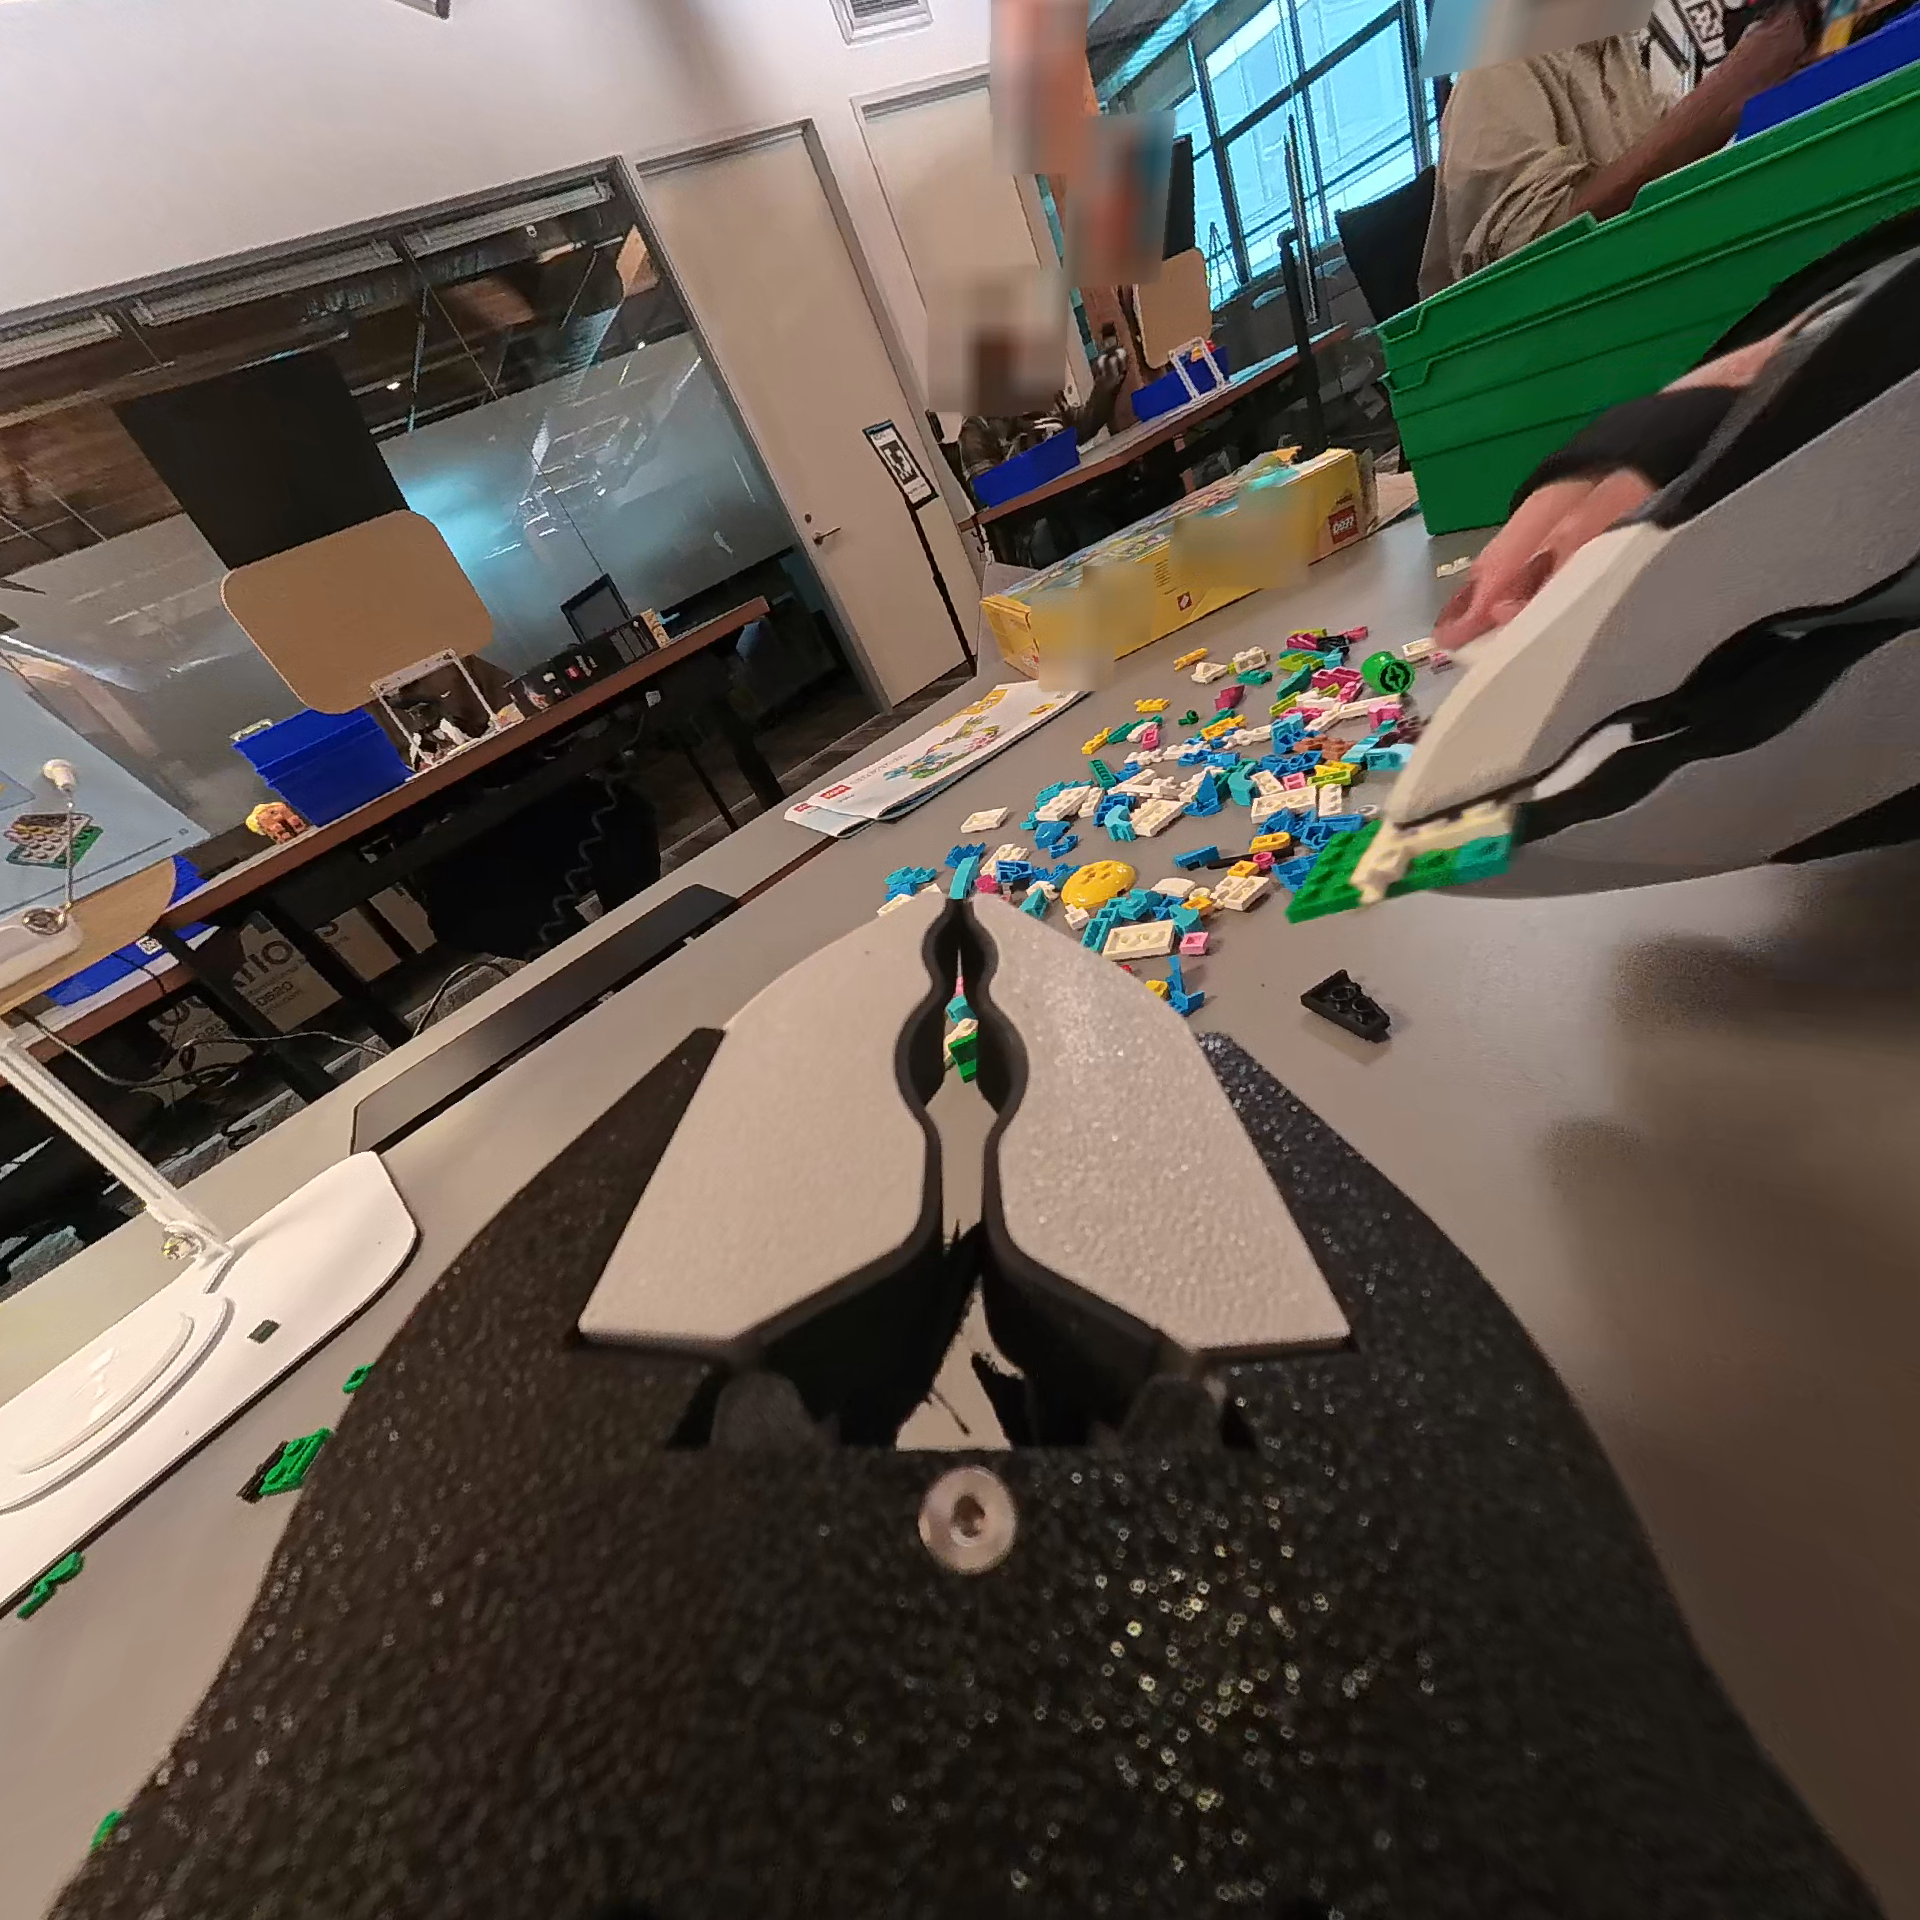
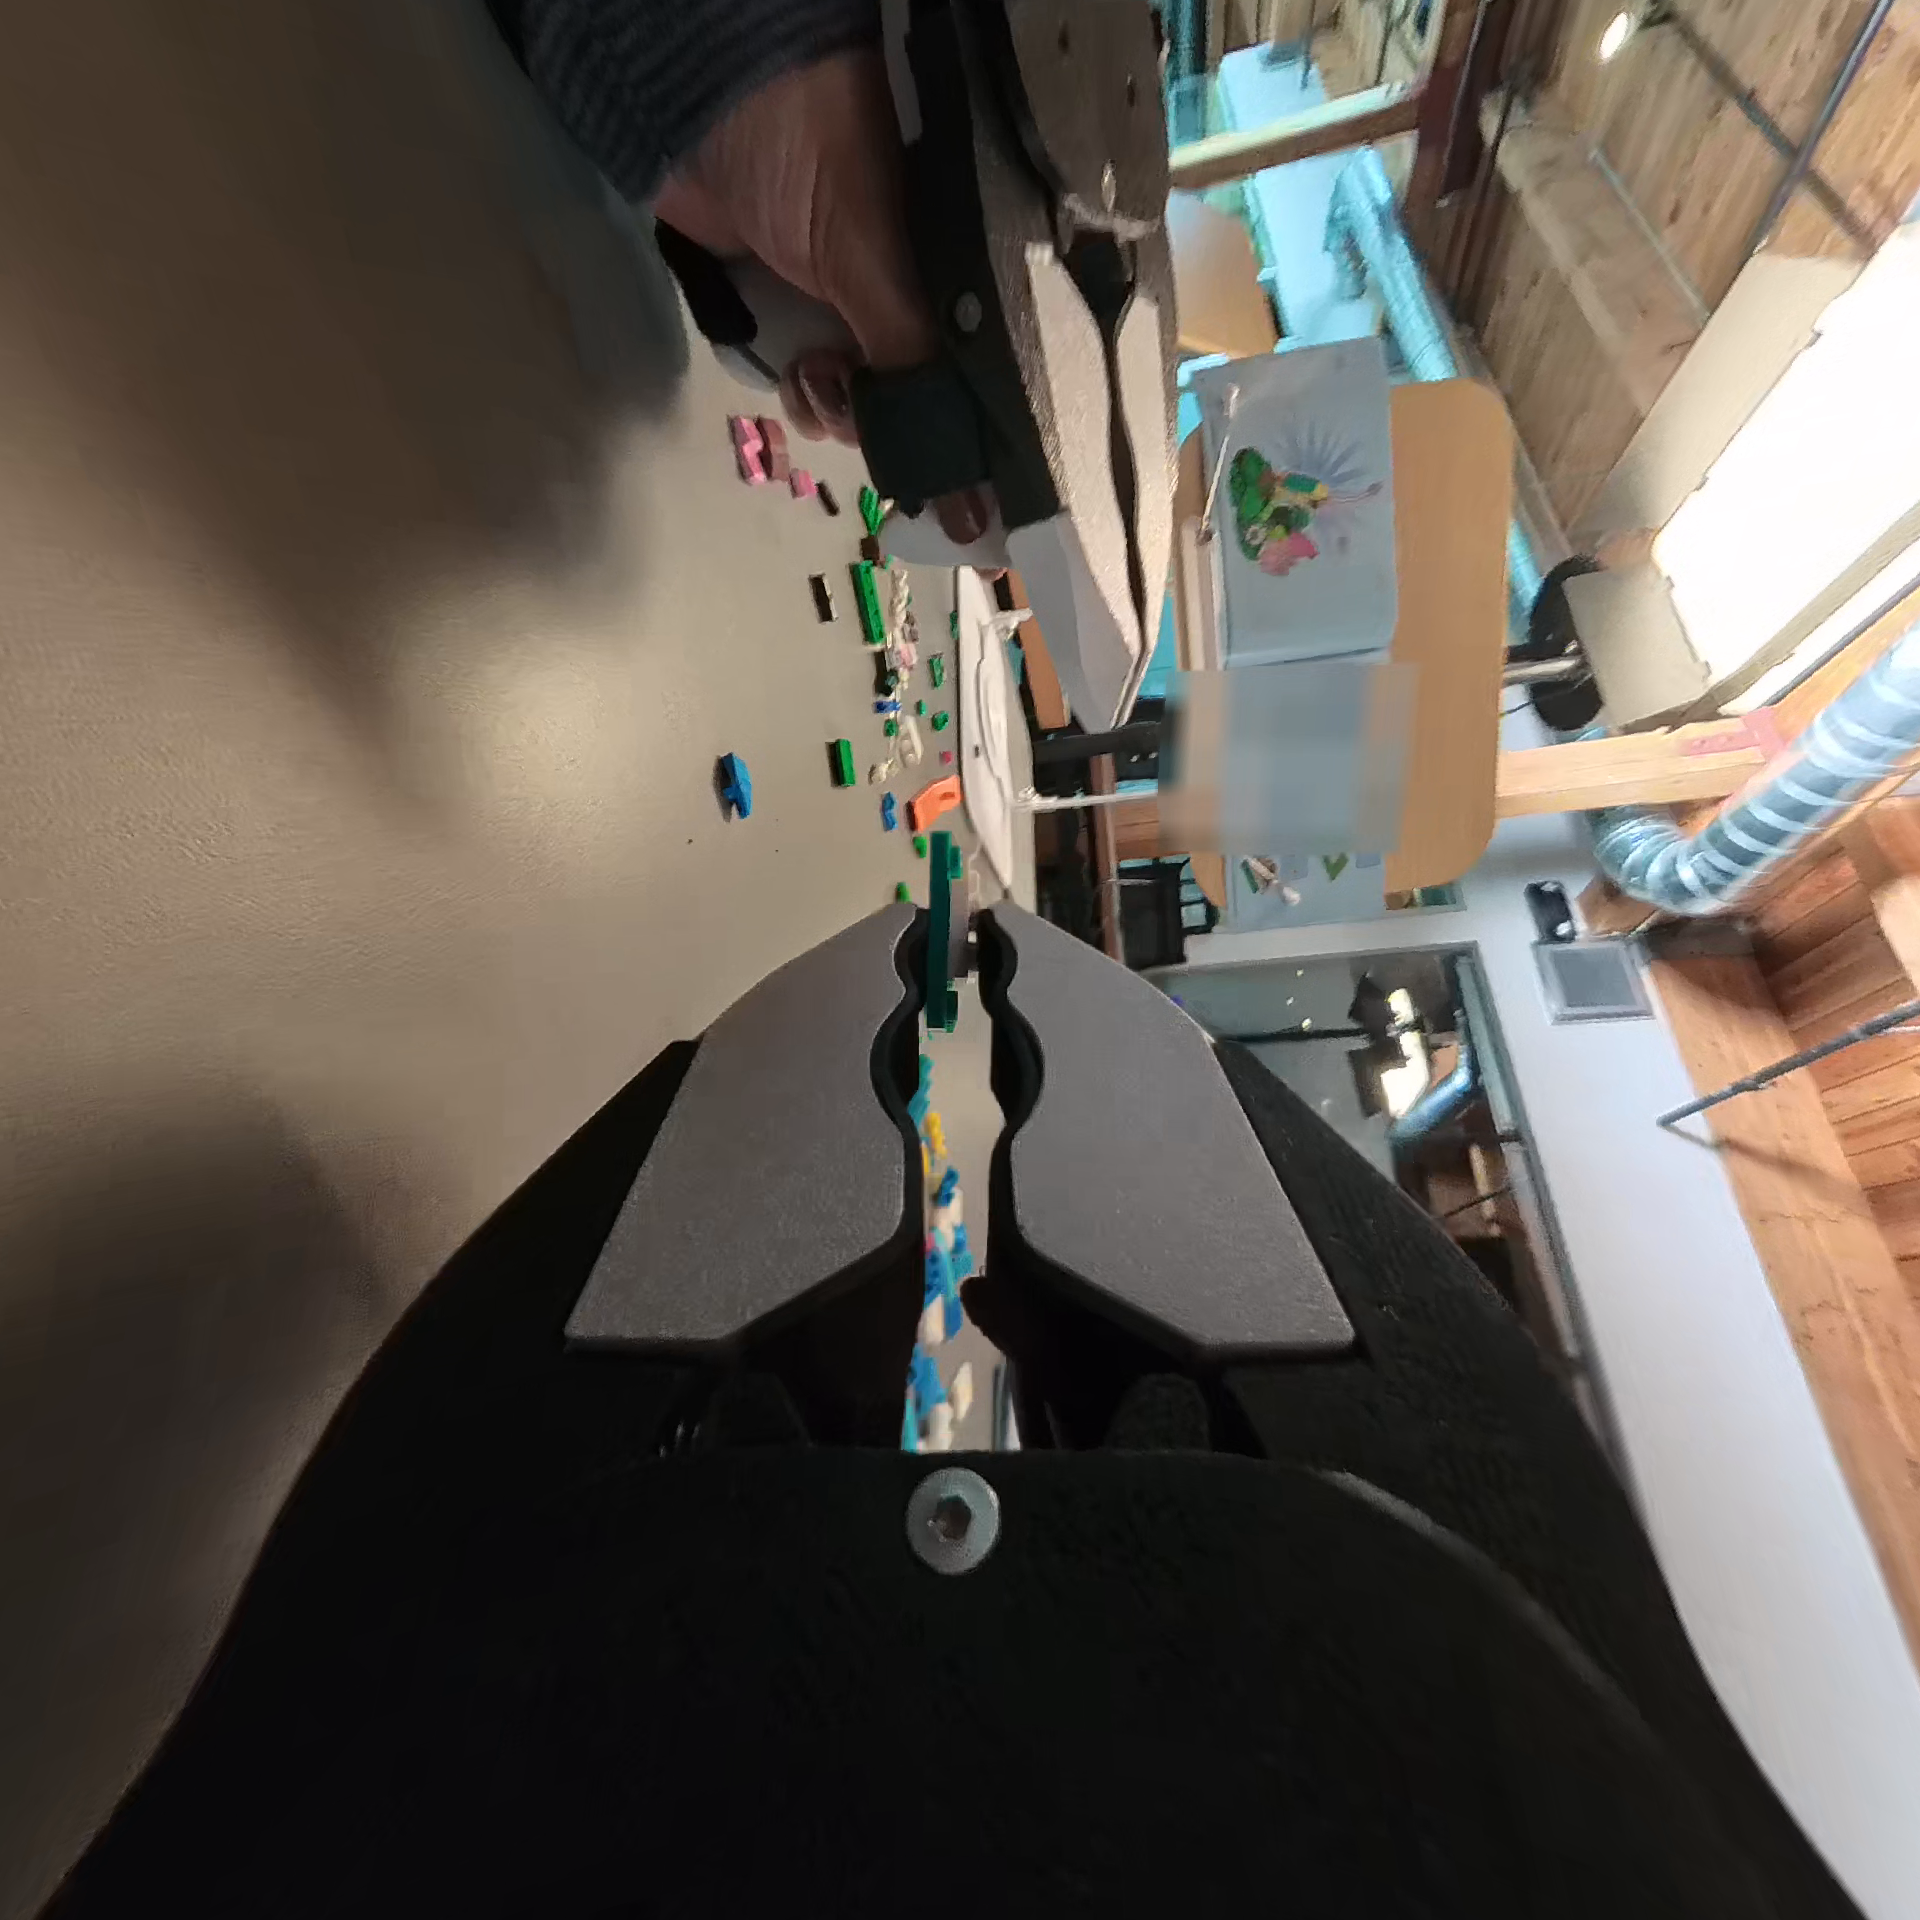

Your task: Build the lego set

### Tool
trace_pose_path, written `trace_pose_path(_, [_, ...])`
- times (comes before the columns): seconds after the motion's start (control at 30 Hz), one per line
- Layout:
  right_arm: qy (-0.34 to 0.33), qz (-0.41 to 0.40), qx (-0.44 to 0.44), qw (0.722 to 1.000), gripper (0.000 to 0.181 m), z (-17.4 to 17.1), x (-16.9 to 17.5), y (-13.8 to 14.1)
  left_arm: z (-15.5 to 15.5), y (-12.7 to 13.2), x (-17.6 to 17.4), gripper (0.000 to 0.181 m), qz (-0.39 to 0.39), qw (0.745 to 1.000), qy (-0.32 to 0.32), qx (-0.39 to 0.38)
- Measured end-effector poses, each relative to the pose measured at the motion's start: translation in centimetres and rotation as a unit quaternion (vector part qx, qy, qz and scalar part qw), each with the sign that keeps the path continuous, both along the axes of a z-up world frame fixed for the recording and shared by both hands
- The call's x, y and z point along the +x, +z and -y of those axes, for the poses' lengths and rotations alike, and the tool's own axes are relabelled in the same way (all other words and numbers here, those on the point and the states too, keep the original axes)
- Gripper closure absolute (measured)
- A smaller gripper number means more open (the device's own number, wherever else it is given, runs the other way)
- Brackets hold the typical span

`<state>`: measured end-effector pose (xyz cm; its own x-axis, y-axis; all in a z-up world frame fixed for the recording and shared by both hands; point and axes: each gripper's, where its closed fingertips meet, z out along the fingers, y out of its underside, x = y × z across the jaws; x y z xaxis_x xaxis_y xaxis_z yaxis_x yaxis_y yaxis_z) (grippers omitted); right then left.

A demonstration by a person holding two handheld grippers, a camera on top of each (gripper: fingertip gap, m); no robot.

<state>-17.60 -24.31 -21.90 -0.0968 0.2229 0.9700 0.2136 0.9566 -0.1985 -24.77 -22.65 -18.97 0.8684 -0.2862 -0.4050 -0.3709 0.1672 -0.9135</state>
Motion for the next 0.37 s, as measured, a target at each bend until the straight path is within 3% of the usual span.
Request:
trace_pose_path(0.23, [-0.097,0.037,-0.109,0.989,0.175,-3.4,0.1,-1.3,0.0,0.0,0.0,0.181,-0.001,1.000,-0.001,-0.001])
trace_pose_path(0.37, [-0.141,0.013,-0.124,0.982,0.175,-4.9,0.4,-0.6,0.0,0.0,0.1,0.181,-0.001,1.000,-0.002,-0.001])
